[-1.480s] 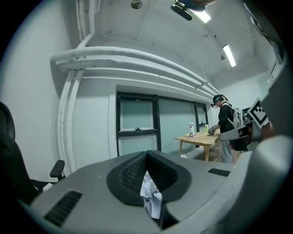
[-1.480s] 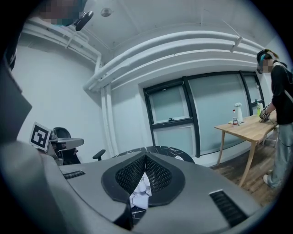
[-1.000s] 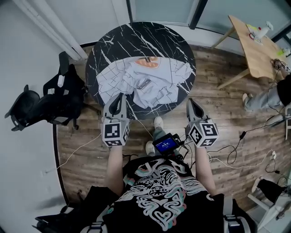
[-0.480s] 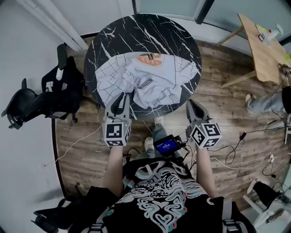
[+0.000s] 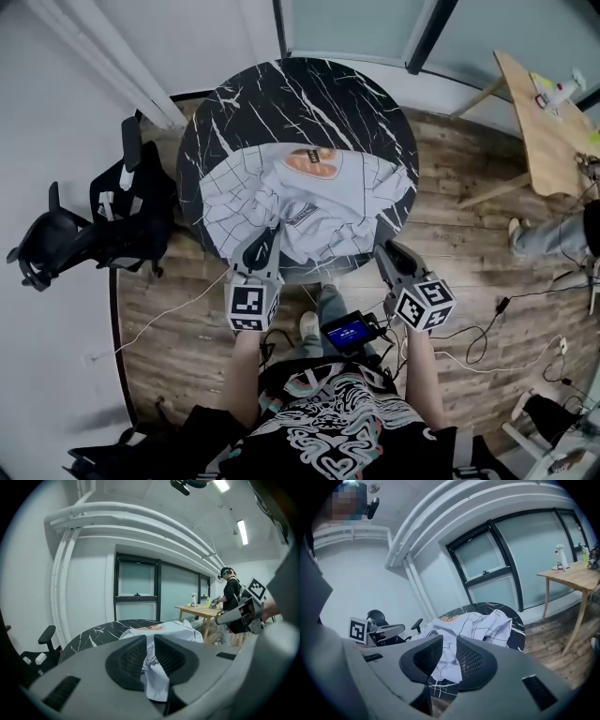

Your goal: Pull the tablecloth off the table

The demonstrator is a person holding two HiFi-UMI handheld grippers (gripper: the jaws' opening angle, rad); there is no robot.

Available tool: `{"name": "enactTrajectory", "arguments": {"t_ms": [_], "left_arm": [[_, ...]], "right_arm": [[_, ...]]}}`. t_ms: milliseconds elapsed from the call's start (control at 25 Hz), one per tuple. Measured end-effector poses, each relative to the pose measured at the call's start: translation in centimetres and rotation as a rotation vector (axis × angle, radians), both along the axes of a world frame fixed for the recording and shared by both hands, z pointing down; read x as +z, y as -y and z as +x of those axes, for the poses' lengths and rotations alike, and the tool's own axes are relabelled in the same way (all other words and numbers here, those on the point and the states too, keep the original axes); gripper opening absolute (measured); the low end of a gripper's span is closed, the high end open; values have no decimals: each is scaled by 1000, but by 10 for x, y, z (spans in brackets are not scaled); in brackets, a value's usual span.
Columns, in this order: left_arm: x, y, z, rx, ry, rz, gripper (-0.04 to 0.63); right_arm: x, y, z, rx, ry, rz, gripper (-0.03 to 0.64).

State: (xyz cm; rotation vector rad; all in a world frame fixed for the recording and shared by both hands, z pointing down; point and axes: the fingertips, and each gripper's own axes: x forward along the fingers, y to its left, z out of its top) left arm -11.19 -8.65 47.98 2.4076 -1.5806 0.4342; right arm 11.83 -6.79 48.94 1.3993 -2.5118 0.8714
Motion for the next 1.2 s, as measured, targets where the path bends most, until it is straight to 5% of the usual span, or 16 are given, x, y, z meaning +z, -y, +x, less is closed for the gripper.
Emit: {"name": "enactTrajectory", "arguments": {"t_ms": [400,720,1200], "left_arm": [[12,16,-1,19,0,-27,92],[31,12,9,38,31,-79,127],[52,29,0,11,81,-120,209]], "right_arm": [[15,20,-10,-29,-15,-33,112],[40,16,-9,-42,-25,-125,239],[60,46,-13,-38,-66,-155,316]]}}
